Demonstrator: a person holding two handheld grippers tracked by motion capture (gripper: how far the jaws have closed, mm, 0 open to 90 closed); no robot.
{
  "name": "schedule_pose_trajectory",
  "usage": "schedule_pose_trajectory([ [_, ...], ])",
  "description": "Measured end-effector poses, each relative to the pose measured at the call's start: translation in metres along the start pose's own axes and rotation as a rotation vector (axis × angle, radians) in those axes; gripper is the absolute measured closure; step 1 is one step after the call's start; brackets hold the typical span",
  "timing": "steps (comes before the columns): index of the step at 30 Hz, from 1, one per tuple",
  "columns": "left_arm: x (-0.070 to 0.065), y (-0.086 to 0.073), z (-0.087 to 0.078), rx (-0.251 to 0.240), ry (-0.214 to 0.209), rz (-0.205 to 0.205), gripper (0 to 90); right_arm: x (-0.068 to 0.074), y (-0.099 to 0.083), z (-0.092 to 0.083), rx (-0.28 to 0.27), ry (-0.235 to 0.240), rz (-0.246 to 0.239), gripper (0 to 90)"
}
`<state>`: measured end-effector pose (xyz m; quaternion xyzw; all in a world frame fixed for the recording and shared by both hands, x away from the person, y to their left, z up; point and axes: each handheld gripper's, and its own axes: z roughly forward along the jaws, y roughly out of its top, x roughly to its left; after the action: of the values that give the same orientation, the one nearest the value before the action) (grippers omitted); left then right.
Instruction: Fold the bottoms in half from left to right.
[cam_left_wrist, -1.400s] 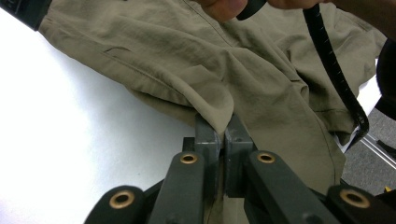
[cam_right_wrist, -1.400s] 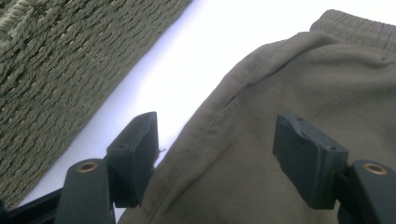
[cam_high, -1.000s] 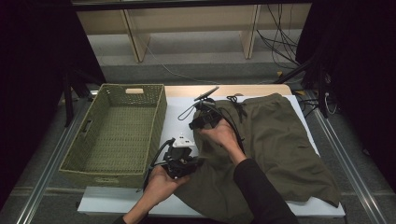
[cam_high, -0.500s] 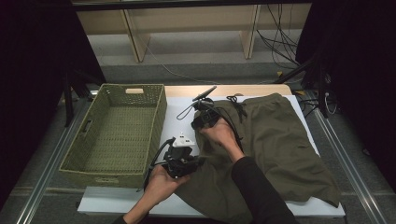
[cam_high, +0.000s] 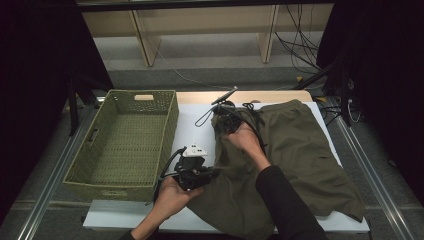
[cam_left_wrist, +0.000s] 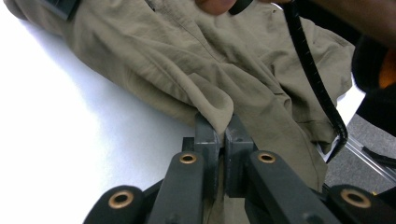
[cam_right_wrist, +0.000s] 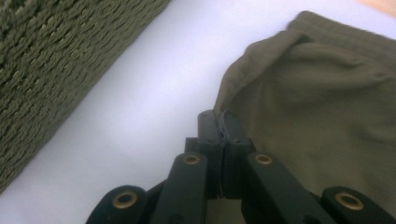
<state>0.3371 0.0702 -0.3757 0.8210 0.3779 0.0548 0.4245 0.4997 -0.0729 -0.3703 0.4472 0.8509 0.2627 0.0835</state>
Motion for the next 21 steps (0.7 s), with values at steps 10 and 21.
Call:
schedule_pose_trajectory([
  [10, -0.024, 0.04, 0.002, -0.068, -0.101, 0.03, 85.7, -0.026, 0.002, -0.063, -0.055, -0.073, -0.016, 89.4],
  [21, -0.071, 0.089, 0.03, -0.088, -0.17, 0.108, 84.6, -0.078, -0.02, -0.138, -0.11, -0.181, 0.024, 89.4],
])
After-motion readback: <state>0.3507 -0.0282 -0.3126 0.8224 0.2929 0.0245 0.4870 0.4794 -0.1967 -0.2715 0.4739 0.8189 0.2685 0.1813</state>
